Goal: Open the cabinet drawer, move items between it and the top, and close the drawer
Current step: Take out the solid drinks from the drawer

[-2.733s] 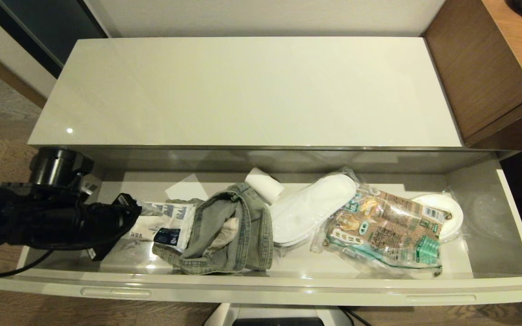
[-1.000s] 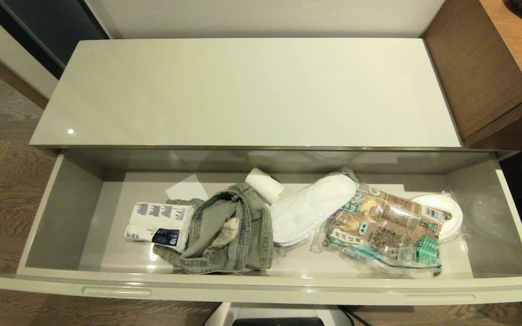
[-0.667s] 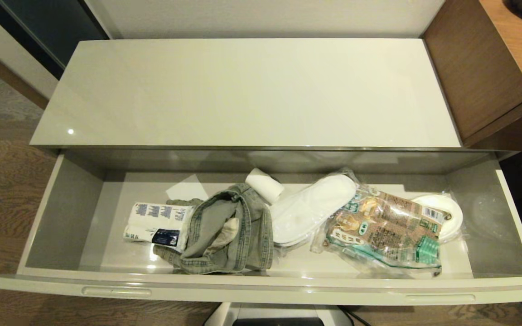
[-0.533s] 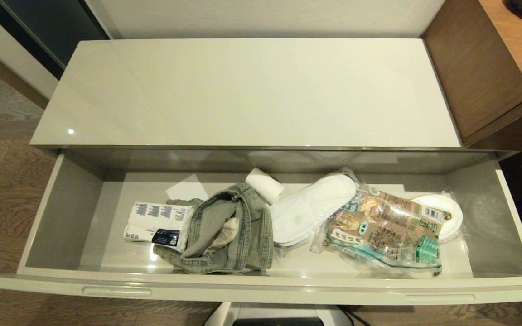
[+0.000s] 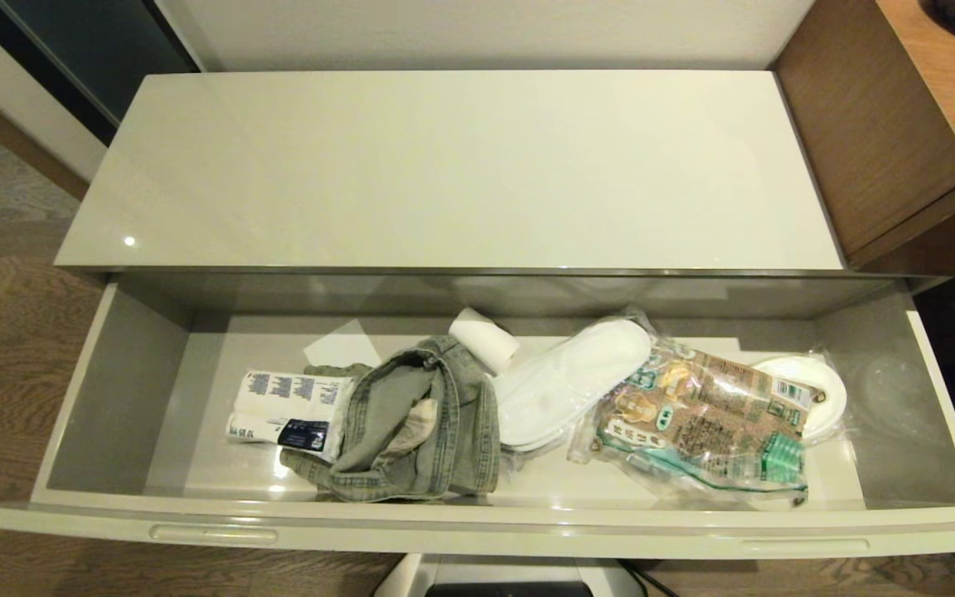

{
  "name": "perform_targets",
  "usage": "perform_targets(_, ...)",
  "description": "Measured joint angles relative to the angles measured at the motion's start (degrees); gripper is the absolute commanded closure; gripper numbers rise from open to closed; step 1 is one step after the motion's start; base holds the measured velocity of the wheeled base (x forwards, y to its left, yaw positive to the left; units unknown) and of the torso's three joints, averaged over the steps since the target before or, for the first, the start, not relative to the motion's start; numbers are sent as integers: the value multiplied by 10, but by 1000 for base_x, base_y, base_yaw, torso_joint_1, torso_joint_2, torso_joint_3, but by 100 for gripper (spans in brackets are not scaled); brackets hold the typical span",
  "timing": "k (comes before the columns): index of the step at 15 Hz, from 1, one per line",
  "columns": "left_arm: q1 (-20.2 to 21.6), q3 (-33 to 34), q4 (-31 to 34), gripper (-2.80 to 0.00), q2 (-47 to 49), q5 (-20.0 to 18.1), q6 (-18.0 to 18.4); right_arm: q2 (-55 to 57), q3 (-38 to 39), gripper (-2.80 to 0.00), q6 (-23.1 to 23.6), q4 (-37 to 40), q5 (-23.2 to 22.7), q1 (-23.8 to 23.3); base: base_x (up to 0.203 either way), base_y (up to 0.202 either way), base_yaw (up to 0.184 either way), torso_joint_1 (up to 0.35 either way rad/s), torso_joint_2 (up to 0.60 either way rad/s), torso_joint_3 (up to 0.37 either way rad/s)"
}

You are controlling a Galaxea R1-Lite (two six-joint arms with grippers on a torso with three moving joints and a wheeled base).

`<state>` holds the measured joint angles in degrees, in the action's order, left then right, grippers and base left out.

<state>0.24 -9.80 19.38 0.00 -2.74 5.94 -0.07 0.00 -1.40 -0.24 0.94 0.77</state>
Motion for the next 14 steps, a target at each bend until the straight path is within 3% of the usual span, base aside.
perform_targets(2, 0, 74, -135, 0, -1, 8, 1, 0, 0, 0, 0, 0, 0, 0, 0, 0, 0, 0, 0, 0)
perform_targets(4, 0, 92, -185, 0, -1, 10, -1, 0, 0, 0, 0, 0, 0, 0, 0, 0, 0, 0, 0, 0)
perform_targets(14, 0, 98, -187, 0, -1, 10, -3, 0, 0, 0, 0, 0, 0, 0, 0, 0, 0, 0, 0, 0)
